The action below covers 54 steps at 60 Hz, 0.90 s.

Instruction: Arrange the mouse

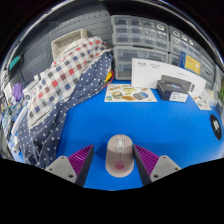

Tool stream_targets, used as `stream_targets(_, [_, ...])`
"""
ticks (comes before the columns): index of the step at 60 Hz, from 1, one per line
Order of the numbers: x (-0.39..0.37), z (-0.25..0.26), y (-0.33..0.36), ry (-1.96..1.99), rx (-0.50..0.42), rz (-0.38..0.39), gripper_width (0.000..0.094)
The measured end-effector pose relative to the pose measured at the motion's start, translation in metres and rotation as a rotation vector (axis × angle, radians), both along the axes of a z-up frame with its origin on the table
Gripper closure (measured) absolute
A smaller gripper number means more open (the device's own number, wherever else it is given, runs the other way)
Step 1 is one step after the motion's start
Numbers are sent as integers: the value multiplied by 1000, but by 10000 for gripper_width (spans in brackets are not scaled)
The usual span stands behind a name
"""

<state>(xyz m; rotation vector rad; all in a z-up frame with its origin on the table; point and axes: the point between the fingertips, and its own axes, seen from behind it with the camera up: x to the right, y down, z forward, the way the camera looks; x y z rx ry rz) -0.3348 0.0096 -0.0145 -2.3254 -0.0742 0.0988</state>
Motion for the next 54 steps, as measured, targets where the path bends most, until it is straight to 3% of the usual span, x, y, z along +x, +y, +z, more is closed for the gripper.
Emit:
stream_targets(6, [3,-2,1,-50,-46,39,201])
stream_targets(9, [-2,-9,5,-50,-37,23,239])
stream_targets(16, [9,-5,5,-39,-65,-7,381])
stream_targets(17, [10,-6,5,-38,-66,-12,435])
stream_targets(30, [15,-5,2,-40,-118,29,624])
stream_targets(44, [30,-1,2,-54,-130,125,633])
stream_targets(54, [146,76,18,-40,-3,95,633])
